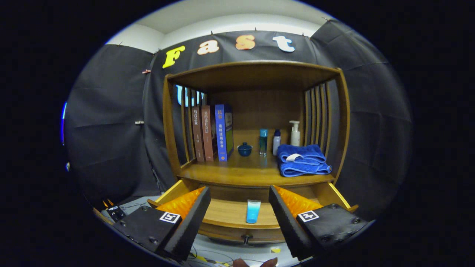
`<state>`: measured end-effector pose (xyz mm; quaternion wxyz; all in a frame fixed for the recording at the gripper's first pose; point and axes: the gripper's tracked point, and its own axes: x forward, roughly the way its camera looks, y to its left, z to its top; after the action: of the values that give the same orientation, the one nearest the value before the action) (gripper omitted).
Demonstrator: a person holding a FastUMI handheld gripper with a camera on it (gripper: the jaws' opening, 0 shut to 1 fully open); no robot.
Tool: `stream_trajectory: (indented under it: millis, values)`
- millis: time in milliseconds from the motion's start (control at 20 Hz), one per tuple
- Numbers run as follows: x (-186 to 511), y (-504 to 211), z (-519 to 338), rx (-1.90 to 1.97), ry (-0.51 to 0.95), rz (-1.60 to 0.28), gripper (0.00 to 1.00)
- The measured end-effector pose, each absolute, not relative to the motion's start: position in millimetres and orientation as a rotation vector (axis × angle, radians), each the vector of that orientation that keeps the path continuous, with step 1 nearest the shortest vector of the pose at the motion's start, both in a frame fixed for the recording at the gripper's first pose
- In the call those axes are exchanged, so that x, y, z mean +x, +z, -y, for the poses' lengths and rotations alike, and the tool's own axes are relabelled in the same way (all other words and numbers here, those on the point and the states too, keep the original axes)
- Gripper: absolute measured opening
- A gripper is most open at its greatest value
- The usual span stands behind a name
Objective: Pull open the drawer, take out the items inside it, and place them on the countertop above the cabinet.
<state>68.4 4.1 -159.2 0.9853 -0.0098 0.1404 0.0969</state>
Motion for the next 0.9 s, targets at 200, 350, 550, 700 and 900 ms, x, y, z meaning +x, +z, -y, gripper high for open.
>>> stream_trajectory:
  millis: [200,350,550,700,900]
  values:
    - [106.9,-203.3,-8.9,-0.108,0.214,-0.543,0.99]
    - [118.3,-254.3,-12.1,-0.148,0.251,-0.759,0.99]
    - [128.5,-302.9,-2.1,-0.160,0.222,-0.956,0.99]
    - [141.7,-331.0,0.2,-0.096,0.192,-1.039,1.00]
    - [161.1,-350.9,2.4,-0.096,0.150,-1.096,0.99]
